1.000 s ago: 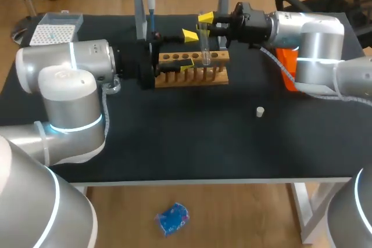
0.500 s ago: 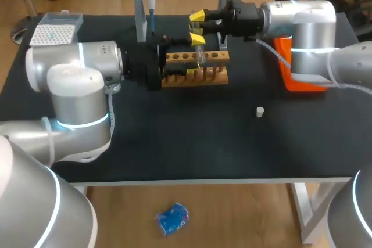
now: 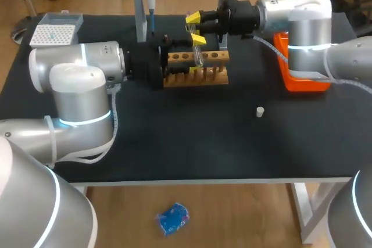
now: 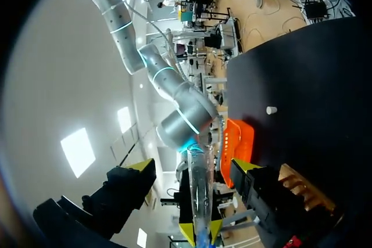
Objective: Invert the test tube, pick up the pipette, mount the tip to pipette, aspirate from beaker and dispense into the tube, eject the tip, return the pipette, and cap with the stopper.
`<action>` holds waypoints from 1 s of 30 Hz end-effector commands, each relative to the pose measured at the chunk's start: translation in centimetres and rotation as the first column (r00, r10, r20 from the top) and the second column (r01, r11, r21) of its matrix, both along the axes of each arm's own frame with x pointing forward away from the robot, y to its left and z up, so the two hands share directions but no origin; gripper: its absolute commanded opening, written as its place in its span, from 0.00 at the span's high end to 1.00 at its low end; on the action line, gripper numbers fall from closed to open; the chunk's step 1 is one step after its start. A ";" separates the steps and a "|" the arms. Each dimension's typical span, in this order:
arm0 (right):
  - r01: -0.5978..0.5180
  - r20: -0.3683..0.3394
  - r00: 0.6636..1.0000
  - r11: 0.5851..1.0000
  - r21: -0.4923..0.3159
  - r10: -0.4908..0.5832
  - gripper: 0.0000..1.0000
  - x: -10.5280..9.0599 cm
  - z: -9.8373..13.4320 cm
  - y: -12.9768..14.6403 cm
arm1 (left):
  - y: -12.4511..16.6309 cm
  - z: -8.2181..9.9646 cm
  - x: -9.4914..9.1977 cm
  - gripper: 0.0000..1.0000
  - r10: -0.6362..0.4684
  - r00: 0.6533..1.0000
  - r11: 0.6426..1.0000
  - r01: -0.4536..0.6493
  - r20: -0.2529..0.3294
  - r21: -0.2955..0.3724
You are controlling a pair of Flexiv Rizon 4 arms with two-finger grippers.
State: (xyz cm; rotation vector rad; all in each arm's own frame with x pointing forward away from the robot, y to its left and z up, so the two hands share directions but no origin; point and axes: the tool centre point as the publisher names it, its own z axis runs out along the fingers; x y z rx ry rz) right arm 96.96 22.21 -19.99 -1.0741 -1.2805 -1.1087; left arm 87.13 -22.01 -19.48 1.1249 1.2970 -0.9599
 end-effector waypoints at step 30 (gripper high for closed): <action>-0.032 0.007 0.999 0.999 -0.020 0.032 1.00 -0.1 0.0 0.6 | -0.2 -0.7 0.3 0.67 0.016 0.999 1.000 -0.017 -0.028 -0.023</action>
